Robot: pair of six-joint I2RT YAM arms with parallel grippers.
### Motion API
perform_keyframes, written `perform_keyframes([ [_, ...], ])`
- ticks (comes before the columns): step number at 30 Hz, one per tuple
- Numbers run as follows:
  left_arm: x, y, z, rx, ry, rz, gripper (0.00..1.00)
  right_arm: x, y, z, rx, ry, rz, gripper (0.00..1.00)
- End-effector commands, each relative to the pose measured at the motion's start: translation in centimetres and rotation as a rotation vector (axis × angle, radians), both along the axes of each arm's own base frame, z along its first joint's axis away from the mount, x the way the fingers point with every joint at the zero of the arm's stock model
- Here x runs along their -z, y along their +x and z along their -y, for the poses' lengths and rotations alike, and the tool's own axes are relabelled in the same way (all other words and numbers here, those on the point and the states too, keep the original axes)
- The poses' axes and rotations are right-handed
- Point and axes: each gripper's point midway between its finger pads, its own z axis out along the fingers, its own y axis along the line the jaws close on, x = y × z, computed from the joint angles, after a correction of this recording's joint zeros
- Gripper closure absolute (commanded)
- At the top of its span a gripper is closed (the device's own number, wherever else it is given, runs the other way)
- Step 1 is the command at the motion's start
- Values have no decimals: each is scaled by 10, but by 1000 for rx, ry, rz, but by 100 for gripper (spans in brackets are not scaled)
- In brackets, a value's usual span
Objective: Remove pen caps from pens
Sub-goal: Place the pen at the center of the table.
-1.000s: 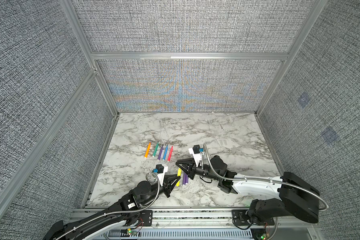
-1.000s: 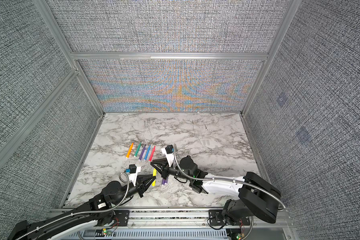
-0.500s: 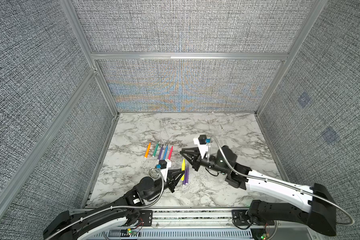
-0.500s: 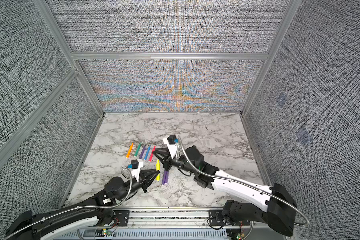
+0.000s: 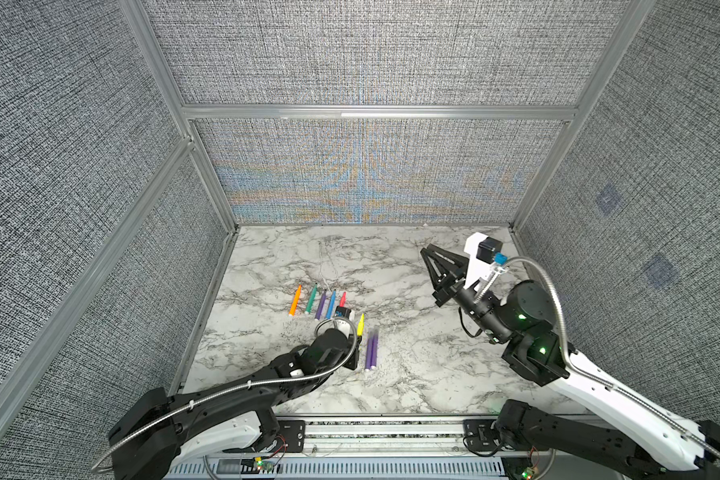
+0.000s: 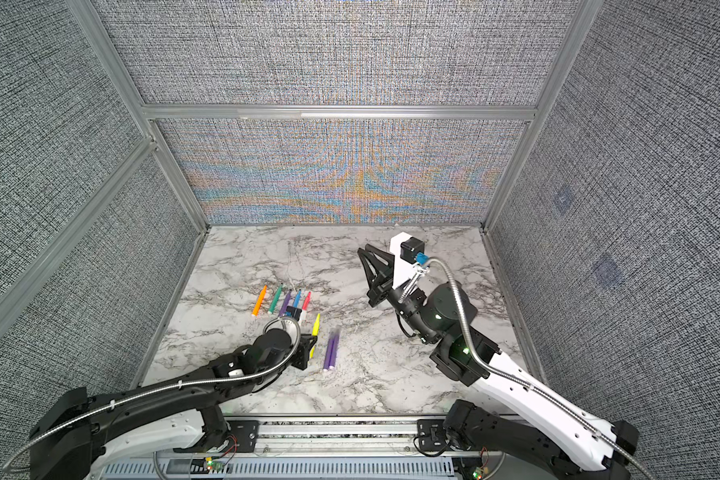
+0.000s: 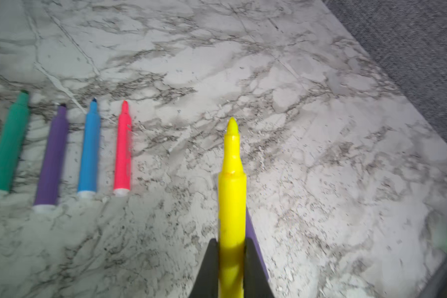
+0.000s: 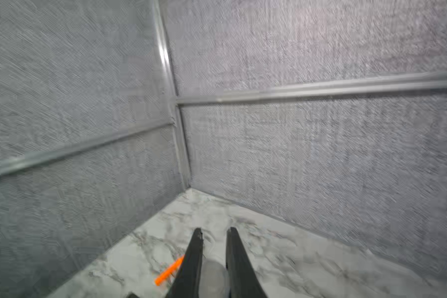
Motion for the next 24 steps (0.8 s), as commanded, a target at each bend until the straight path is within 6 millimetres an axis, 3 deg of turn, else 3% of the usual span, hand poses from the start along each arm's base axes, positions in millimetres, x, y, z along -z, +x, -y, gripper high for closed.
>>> perform_keyframes([
  [1, 23, 17, -23, -53, 214, -88, 97, 64, 21, 36, 219, -223, -122, 100],
  [4, 37, 40, -19, -42, 245, -162, 96, 97, 28, 52, 268, -273, -180, 100],
  [10, 55, 73, -15, -36, 324, -256, 94, 124, 45, 91, 383, -299, -262, 100],
  [14, 66, 84, -15, -39, 348, -296, 91, 140, 57, 96, 389, -326, -319, 100],
  [24, 91, 86, -18, -40, 380, -361, 79, 168, 69, 91, 389, -397, -392, 100],
])
